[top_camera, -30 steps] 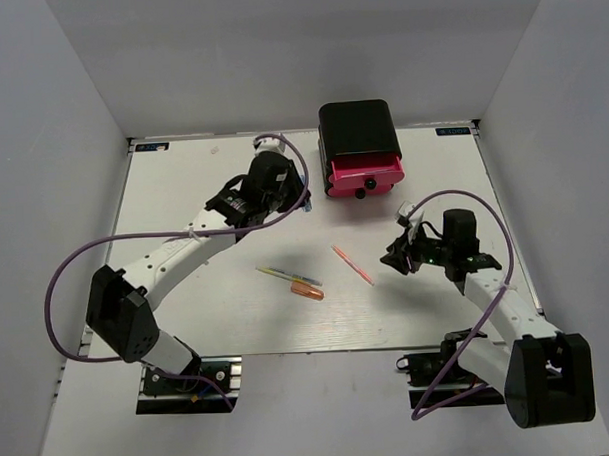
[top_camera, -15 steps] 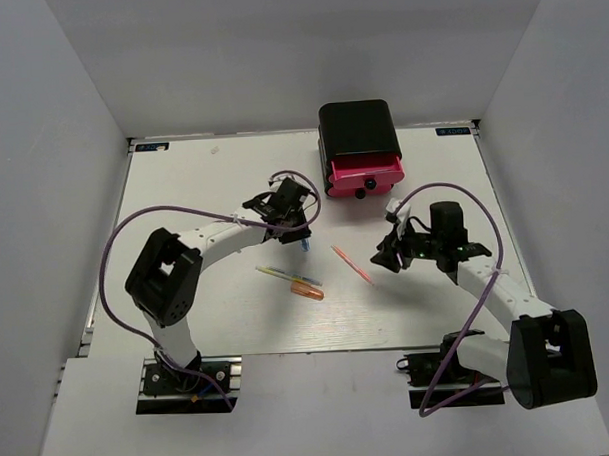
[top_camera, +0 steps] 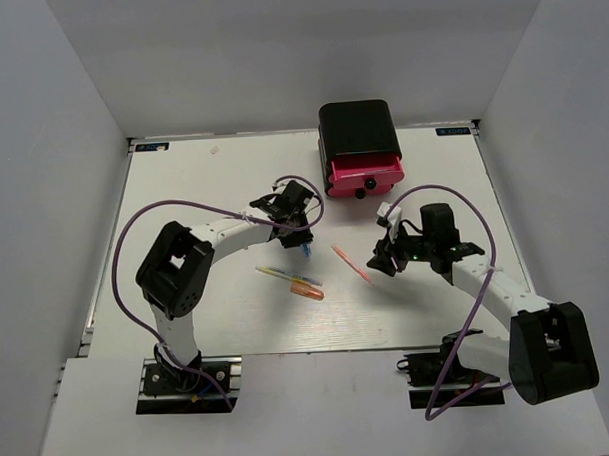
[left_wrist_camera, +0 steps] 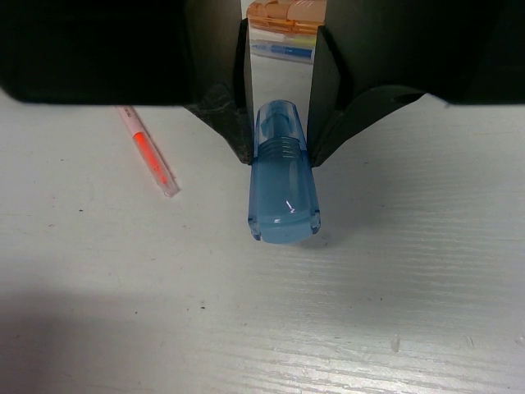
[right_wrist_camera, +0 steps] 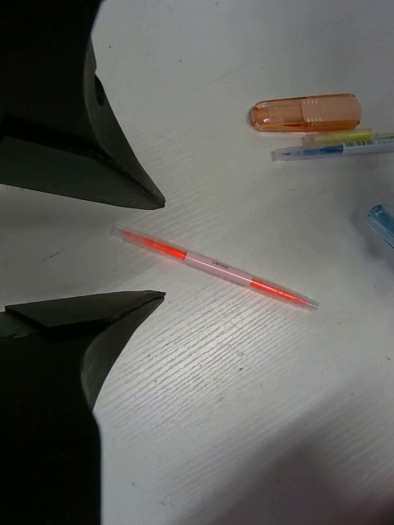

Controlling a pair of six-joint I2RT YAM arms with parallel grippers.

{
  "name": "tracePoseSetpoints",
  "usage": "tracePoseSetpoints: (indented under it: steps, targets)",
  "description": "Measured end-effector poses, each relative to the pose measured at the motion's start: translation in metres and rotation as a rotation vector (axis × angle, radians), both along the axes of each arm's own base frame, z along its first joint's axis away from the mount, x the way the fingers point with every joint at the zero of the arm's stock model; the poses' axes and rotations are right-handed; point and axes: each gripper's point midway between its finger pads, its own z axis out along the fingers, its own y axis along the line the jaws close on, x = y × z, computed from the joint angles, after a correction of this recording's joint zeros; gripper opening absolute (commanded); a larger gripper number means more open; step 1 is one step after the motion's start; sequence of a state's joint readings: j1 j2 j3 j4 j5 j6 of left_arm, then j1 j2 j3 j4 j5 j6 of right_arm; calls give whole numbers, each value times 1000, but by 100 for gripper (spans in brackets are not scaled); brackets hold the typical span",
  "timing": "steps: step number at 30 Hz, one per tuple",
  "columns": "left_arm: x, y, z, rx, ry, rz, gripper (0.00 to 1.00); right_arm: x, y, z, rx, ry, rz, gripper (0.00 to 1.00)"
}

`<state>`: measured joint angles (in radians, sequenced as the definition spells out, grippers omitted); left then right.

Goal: Sort the stationery into containers
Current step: Close the drawer in the storage box.

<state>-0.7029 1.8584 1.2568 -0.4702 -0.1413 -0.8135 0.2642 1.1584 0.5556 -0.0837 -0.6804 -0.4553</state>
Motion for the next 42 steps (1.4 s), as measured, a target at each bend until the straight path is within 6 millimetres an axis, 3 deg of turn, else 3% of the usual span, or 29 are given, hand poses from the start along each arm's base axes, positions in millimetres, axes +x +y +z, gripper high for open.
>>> tracePoseSetpoints:
  steps: [19,25,30,37,42]
  targets:
    - [0,0,0,-1,0,0,0,-1,2,-6,-21,5,7,51]
    - [0,-1,0,-3,1,-2,0,6,4,-2,13,48,-61,51]
    - [-1,-1,0,-5,4,-4,0,33,14,25,107,91,-168,49]
    - [-1,-2,0,-7,6,-6,0,92,32,89,262,104,-277,49]
    - [-1,-1,0,-7,6,-6,0,118,33,100,300,157,-352,51]
